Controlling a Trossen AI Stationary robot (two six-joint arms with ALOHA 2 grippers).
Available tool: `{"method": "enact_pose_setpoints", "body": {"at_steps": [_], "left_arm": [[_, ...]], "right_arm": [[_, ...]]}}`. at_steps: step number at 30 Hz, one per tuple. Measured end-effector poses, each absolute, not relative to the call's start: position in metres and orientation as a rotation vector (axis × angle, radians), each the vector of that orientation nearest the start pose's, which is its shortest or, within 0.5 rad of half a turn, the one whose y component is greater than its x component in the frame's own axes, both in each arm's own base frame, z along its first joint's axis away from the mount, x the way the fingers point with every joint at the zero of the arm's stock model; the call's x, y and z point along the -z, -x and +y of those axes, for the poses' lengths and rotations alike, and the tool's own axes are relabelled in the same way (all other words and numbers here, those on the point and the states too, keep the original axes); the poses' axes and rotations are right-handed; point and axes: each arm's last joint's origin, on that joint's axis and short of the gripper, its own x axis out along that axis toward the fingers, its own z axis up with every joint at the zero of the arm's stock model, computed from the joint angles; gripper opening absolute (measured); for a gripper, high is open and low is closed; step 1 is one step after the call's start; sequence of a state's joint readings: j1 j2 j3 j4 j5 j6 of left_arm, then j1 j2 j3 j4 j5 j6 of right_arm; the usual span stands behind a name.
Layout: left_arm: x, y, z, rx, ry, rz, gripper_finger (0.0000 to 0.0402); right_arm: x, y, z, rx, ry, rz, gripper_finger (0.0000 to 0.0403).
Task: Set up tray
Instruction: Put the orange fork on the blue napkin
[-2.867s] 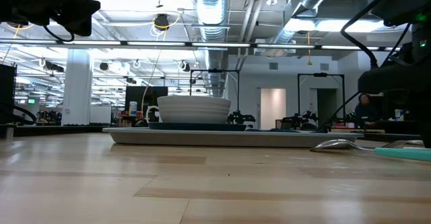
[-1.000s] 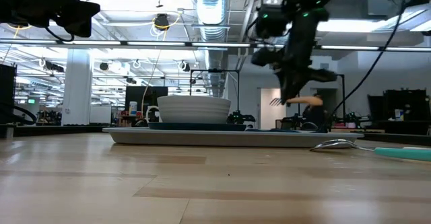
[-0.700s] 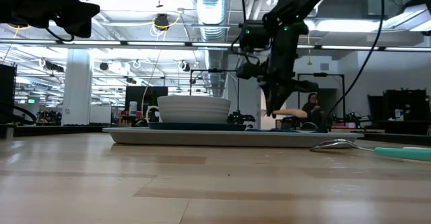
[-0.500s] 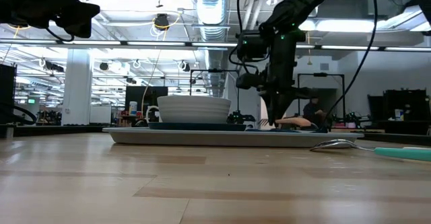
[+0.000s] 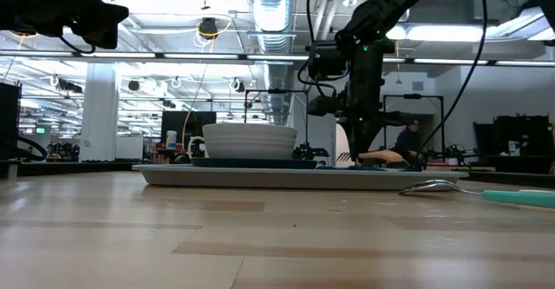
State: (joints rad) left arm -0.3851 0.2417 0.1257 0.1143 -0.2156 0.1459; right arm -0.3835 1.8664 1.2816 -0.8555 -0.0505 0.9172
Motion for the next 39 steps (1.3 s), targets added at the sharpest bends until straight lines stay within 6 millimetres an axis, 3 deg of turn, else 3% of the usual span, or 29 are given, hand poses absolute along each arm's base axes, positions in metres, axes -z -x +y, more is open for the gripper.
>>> {"method": "enact_pose_setpoints", "body": {"at_steps": [23, 39], "left_arm": [[-0.198, -0.104, -0.036, 0.181, -0.143, -0.017, 0.0187], [-0.198, -0.104, -0.036, 0.189, -0.143, -0.016, 0.0187]], "right_arm": [[-0.153, -0.327, -0.130, 0.928, -1.064, 1.264, 0.0020], [-0.153, -0.324, -0.123, 0.942, -1.056, 1.323, 0.0080]]}}
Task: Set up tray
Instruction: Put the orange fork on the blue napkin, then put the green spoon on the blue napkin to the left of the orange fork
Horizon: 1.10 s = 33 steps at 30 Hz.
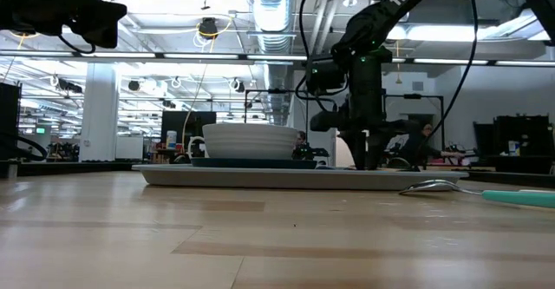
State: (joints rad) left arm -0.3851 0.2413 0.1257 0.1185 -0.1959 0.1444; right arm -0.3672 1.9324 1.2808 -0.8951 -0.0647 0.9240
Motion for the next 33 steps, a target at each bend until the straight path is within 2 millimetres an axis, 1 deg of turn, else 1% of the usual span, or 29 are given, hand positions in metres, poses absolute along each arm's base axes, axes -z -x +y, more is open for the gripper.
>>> {"method": "enact_pose_setpoints", "body": {"at_steps": [4, 8, 12, 15, 19, 22, 24, 27, 30, 33], "left_arm": [[-0.198, -0.104, -0.036, 0.189, -0.143, -0.016, 0.0187], [-0.198, -0.104, -0.036, 0.189, -0.143, -0.016, 0.0187], [-0.198, -0.104, -0.036, 0.188, -0.137, -0.015, 0.0187], [-0.198, -0.104, -0.036, 0.188, -0.136, -0.015, 0.0187], [-0.198, -0.104, -0.036, 0.188, -0.136, -0.015, 0.0187], [-0.198, -0.104, -0.036, 0.189, -0.137, -0.010, 0.0187], [-0.197, -0.104, -0.036, 0.189, -0.139, -0.004, 0.0187], [-0.196, -0.104, -0.036, 0.189, -0.140, 0.001, 0.0187], [-0.197, -0.104, -0.036, 0.190, -0.138, 0.001, 0.0187], [-0.197, -0.104, -0.036, 0.190, -0.132, 0.000, 0.0187]], "right_arm": [[-0.154, -0.324, -0.122, 0.917, -1.040, 1.332, 0.0094], [-0.160, -0.328, -0.123, 0.896, -1.034, 1.315, 0.0104], [-0.172, -0.334, -0.126, 0.856, -1.006, 1.309, 0.0108], [-0.183, -0.337, -0.123, 0.818, -0.973, 1.341, 0.0109], [-0.200, -0.340, -0.108, 0.778, -0.890, 1.429, 0.0109], [-0.214, -0.345, -0.088, 0.800, -0.773, 1.452, 0.0109], [-0.225, -0.346, -0.068, 0.786, -0.712, 1.442, 0.0109], [-0.237, -0.346, -0.033, 0.738, -0.672, 1.429, 0.0109], [-0.245, -0.344, 0.004, 0.679, -0.681, 1.425, 0.0109], [-0.246, -0.342, 0.040, 0.626, -0.680, 1.443, 0.0109]]}}
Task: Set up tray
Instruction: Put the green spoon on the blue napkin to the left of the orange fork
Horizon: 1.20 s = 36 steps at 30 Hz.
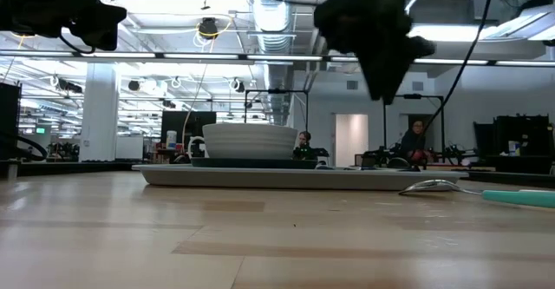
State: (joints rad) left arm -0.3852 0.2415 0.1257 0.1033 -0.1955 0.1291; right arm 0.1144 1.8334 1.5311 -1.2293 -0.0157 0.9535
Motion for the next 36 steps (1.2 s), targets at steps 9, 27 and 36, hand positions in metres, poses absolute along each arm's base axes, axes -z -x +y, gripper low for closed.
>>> {"method": "enact_pose_setpoints", "body": {"at_steps": [9, 27, 36], "left_arm": [[-0.197, -0.104, -0.036, 0.191, -0.105, 0.001, 0.0187], [-0.197, -0.104, -0.036, 0.191, -0.040, 0.007, 0.0187], [-0.197, -0.104, -0.036, 0.192, -0.040, 0.008, 0.0187]], "right_arm": [[-0.227, -0.334, 0.111, 0.615, -0.589, 1.479, 0.0109], [-0.183, -0.315, 0.128, 0.618, -0.555, 1.495, 0.0109], [-0.169, -0.305, 0.135, 0.626, -0.544, 1.506, 0.0109]]}}
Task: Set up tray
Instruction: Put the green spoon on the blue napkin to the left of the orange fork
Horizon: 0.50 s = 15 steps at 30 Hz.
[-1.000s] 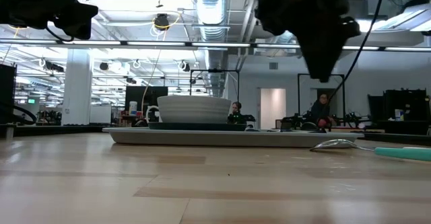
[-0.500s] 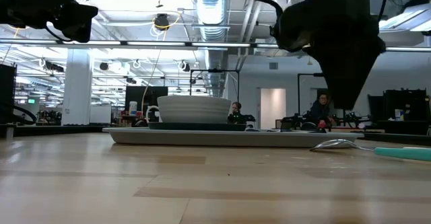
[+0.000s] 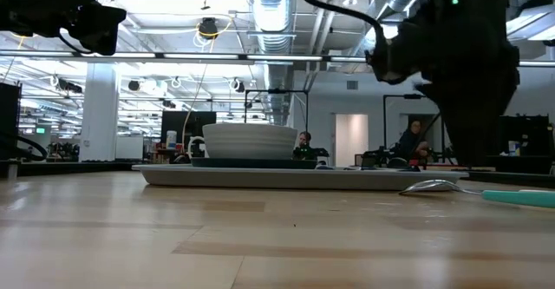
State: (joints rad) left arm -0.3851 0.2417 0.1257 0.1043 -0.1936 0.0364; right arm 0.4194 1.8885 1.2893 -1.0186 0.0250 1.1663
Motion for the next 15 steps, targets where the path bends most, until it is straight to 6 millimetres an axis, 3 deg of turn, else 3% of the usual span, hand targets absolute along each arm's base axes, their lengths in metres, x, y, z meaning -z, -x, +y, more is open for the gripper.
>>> {"method": "enact_pose_setpoints", "body": {"at_steps": [15], "left_arm": [[-0.197, -0.104, -0.036, 0.192, -0.033, 0.008, 0.0187]], "right_arm": [[-0.149, -0.299, 0.129, 0.616, -0.536, 1.504, 0.0109]]}}
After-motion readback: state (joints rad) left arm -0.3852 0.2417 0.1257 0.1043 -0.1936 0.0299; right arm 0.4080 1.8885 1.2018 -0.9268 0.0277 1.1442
